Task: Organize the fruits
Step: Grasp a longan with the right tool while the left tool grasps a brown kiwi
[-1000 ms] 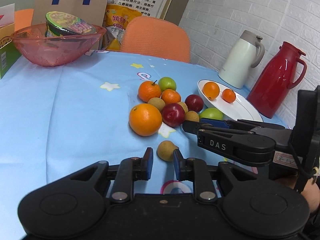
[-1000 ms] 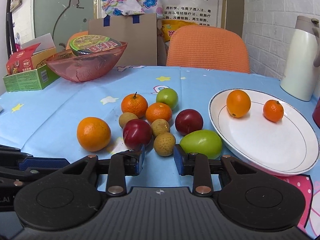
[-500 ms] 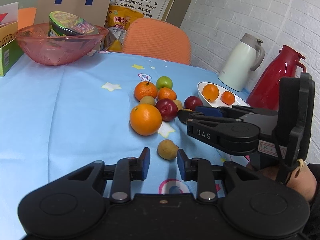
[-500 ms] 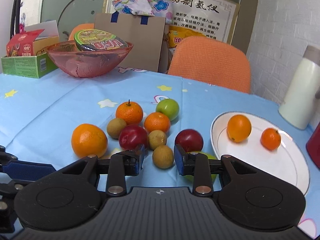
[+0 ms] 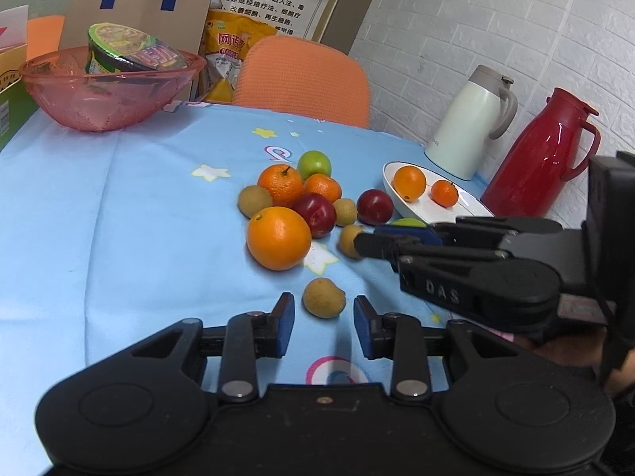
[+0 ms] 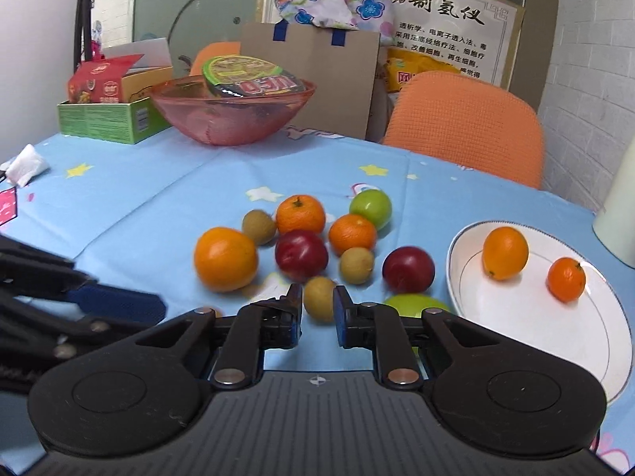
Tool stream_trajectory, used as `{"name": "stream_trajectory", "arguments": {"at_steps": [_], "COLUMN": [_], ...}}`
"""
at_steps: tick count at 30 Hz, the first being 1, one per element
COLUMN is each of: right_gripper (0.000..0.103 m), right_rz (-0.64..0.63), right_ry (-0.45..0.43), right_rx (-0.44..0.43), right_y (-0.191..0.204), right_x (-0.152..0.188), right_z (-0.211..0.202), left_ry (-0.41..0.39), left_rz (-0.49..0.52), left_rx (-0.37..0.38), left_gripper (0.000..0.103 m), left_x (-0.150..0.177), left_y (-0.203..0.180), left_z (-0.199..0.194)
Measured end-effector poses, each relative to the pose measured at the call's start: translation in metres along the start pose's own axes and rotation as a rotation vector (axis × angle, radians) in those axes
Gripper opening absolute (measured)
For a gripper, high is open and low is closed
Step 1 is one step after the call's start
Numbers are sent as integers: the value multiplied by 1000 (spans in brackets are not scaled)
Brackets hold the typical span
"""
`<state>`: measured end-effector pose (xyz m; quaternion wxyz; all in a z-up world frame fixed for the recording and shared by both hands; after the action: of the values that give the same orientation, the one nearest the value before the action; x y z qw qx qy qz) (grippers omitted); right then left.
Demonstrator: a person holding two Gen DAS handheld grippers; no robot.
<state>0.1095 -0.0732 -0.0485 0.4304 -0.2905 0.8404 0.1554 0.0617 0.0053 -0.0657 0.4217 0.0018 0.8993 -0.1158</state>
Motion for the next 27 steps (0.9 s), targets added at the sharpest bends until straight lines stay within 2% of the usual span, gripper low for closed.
{"name": "stream_trajectory", "arguments": {"at_steps": [2, 3, 5, 8, 10, 11, 12, 15, 19, 20, 21, 22, 27], "right_gripper": [31, 42, 48, 48, 49, 52, 60, 67, 67, 62, 52, 46, 46], "right_rz": [-11, -14, -32, -49, -27, -16, -10, 12, 29, 36, 46, 55, 119], "right_ry": [-5, -15, -29, -23, -25, -22, -26, -17, 1, 3, 6, 6, -36], "right_rx": [11, 6, 10, -22, -62, -78, -80, -68, -57, -52, -43, -31, -34], "right_y": [2, 3, 4, 7, 11, 12, 11, 6, 0, -2, -4, -7, -12], "right_x": [3, 2, -3, -7, -8, -8, -7, -5, 1, 3, 6, 8, 18], "right_z": [-3, -5, -4, 4, 8, 11, 13, 17, 18, 17, 16, 14, -14], "left_ry": [2, 1, 3, 2, 3, 3, 5, 16, 18, 17, 17, 18, 22], "left_rz": [5, 6, 7, 15, 19, 17, 13, 6, 15, 20, 26, 34, 64], "left_rx": [-1, 0, -2, -7, -8, -16, -22, -35, -32, -29, -27, -25, -24], "left_gripper": [92, 92, 91, 92, 87, 88, 88, 89, 89, 89, 89, 89, 89], "left_x": [0, -1, -1, 0, 0, 0, 0, 1, 1, 0, 0, 0, -3], "left_y": [-1, -1, -2, -3, -2, 0, 3, 7, 5, 4, 2, 0, -10], "left_z": [2, 2, 2, 1, 0, -1, -1, 0, 1, 1, 2, 2, 10]}}
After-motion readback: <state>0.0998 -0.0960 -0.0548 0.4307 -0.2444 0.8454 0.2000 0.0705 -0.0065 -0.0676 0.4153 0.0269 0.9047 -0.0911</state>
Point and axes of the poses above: each gripper's, at about its wrist camera, not at the fingertips, and z roughly the way its jaws point, y to its left, x to its underside, the point moved 8 cm from there along z, roughly the way its jaws point, and after that the axes turned 11 degrees about -x, right-handed, at the moved point
